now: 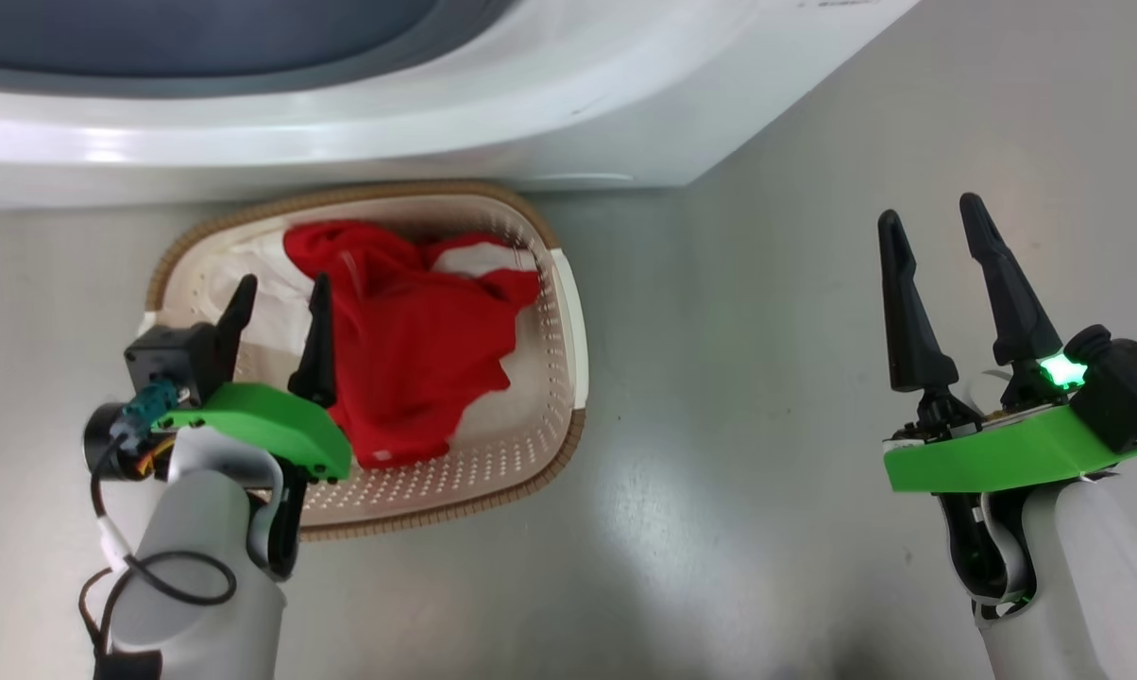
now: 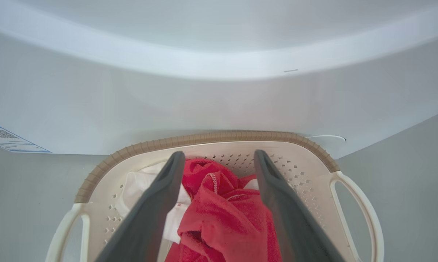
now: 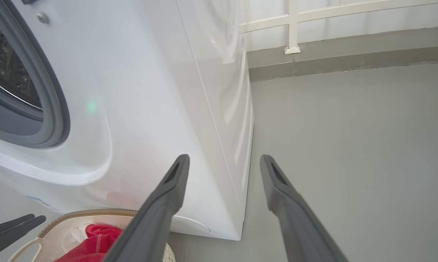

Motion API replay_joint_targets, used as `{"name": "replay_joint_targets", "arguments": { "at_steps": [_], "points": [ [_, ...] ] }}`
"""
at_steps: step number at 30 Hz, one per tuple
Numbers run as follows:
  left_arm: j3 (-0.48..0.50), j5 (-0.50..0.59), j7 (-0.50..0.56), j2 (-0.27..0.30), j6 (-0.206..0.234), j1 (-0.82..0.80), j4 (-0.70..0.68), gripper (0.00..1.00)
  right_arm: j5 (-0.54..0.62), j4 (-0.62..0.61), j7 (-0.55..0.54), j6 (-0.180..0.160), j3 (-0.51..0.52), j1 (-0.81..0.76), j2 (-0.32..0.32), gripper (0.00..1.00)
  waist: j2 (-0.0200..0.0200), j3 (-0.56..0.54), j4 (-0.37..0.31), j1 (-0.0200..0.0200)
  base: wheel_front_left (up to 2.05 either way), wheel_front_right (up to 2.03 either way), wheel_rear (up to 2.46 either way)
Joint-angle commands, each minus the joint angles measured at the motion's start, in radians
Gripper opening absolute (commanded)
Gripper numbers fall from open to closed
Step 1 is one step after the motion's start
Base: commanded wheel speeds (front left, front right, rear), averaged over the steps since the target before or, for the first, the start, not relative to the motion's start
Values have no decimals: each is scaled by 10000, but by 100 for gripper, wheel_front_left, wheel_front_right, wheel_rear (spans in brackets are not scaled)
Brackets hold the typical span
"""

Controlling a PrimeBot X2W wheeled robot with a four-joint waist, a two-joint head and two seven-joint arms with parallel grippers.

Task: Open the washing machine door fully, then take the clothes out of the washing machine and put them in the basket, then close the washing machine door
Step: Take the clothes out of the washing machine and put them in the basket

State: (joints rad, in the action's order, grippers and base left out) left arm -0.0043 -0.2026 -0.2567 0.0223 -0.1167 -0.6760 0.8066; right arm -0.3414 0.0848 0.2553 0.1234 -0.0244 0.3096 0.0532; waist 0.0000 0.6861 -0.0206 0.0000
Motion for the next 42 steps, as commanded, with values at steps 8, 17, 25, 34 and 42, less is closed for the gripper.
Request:
{"name": "replay_joint_targets", "arguments": {
  "at_steps": [8,17,25,34,42],
  "points": [
    [375,60,-51,279,-112,1235,-1109,100,158,38,65,73,-260,-749,-9,100,0,-1537,234,0,0,0,0],
    [319,136,-51,279,-135,2014,-2001,100,111,222,65,73,-309,-1377,33,100,0,-2721,365,0,0,0,0],
    [114,158,-51,279,-138,2727,-2935,100,65,333,65,73,-348,-1888,118,100,0,-3600,471,0,0,0,0],
    [145,273,-51,279,-139,3728,-3855,100,22,413,65,73,-283,-2600,191,100,0,-4615,546,0,0,0,0],
    [231,397,-51,279,-139,4374,-4703,100,11,358,65,73,-196,-3021,233,100,0,-4975,609,0,0,0,0]
  ]
}}
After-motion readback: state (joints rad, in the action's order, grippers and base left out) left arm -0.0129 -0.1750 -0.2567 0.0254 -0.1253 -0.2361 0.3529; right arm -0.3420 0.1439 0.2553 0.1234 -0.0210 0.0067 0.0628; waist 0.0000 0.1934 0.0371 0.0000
